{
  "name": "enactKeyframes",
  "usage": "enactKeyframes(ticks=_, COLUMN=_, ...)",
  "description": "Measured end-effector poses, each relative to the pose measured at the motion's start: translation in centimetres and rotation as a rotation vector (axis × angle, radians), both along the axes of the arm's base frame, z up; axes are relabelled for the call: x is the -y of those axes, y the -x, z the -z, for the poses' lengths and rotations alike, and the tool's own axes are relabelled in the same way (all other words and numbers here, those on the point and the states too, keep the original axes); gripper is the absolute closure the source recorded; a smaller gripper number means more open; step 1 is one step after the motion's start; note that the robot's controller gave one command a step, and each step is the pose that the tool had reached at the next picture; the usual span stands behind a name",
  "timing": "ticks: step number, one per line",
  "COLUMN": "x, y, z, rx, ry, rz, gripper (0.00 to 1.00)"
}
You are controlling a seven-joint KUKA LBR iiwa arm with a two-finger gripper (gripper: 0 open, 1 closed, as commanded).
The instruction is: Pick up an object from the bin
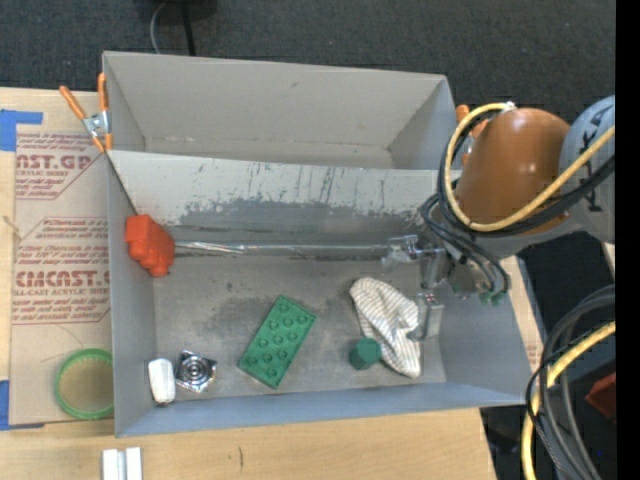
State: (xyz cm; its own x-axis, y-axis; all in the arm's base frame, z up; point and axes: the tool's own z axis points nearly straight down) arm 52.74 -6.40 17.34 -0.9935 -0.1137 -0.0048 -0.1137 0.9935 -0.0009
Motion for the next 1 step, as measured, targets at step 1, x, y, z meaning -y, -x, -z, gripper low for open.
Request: enactKeyframes(ticks=1, x=-0.81, y=1.8, z=3.85, rx=0.003, ry=0.001, rz=-0.058, gripper=0.0)
